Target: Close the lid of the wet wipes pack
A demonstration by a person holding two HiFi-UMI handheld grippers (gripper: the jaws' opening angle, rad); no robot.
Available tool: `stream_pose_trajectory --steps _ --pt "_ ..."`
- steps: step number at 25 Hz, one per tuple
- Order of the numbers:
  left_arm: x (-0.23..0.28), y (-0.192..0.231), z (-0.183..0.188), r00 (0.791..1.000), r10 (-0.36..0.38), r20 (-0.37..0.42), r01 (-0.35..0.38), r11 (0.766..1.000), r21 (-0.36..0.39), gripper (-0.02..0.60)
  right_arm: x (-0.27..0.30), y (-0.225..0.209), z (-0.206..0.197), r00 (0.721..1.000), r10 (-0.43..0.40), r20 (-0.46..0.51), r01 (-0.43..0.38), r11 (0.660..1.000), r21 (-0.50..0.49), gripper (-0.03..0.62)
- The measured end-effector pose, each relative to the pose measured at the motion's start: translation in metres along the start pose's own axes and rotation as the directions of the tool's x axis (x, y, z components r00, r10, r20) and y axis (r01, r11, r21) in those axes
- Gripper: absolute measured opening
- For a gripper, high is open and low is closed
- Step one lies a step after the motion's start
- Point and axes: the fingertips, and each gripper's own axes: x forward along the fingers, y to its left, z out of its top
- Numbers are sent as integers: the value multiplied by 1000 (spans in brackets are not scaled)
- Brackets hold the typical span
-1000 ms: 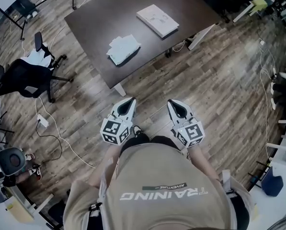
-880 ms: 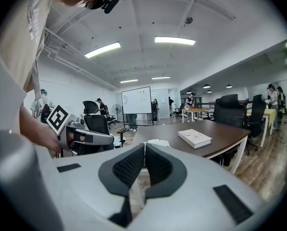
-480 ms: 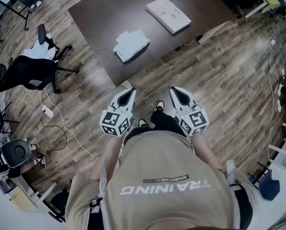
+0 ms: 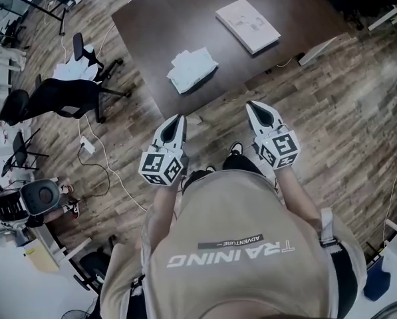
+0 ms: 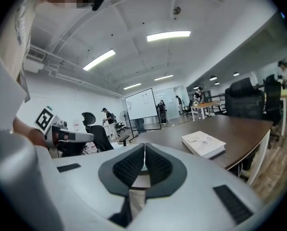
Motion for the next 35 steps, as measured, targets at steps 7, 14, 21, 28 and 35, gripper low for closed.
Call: stream_pose_trajectory --steps 7,14,21,28,35 --pt "18 6 -1 996 85 1 -85 996 -23 11 24 -19 -5 998 65 -12 -65 998 21 15" --pt "35 24 -21 995 82 -57 -85 995 -56 11 38 -25 -21 995 66 -69 -63 997 39 15" --pt "87 65 6 999 50 9 -49 996 -79 11 69 -40 3 997 14 -78 -14 1000 -3 14" --pt "142 113 43 997 23 68 -18 997 -74 11 137 -30 37 990 79 -118 -93 990 -111 15" --pt "173 150 49 999 14 51 -13 1000 -26 11 206 -27 33 979 135 -155 -154 981 -122 15"
